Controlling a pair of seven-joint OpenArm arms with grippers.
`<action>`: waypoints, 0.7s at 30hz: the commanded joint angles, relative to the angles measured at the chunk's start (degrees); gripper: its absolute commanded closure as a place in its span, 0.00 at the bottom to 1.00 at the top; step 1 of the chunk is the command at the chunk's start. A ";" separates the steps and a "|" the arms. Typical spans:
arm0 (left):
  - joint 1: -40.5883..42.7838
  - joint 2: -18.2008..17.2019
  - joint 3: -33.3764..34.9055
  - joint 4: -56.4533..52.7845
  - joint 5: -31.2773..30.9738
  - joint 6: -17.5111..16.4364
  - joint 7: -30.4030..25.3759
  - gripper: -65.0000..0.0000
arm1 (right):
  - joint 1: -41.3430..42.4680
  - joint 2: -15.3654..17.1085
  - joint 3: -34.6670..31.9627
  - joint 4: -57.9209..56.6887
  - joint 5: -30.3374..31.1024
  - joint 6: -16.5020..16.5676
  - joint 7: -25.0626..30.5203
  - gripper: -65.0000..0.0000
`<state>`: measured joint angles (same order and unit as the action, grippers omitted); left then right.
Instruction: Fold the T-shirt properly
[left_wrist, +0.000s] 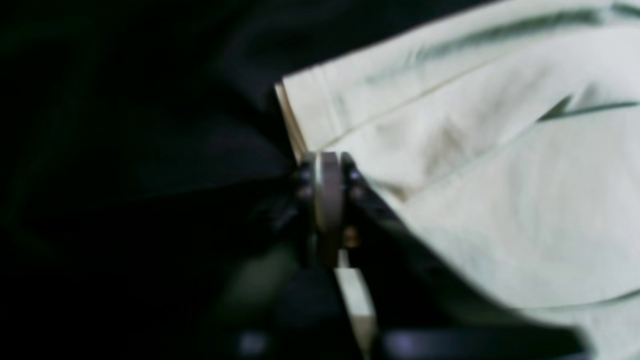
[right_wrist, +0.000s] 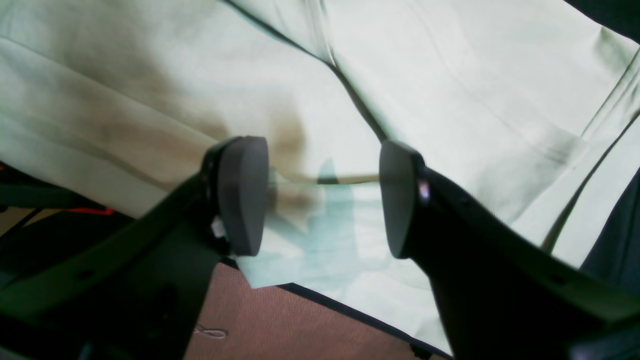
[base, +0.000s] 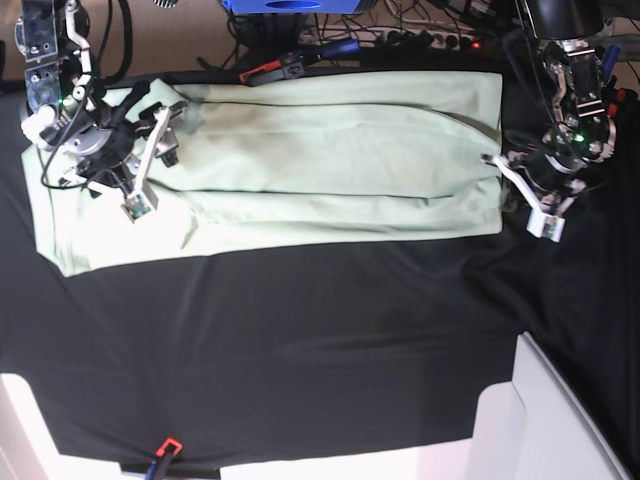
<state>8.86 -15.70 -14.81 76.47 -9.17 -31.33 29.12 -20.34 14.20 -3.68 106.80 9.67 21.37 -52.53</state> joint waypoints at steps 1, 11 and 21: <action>-0.91 -0.96 -0.44 0.76 -0.55 0.43 -0.95 0.73 | 0.16 0.35 0.03 0.84 0.22 0.13 0.80 0.48; -3.28 -0.87 -0.53 -4.16 -0.55 0.43 -0.95 0.36 | 0.16 0.35 0.03 0.84 0.31 0.13 0.71 0.48; -4.16 -0.78 4.92 -4.77 -0.46 0.43 -0.95 0.36 | 0.16 0.35 0.03 0.84 0.31 0.13 0.45 0.48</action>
<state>5.30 -15.62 -9.69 70.85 -9.06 -31.33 29.06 -20.36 14.20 -3.77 106.78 9.67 21.37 -52.60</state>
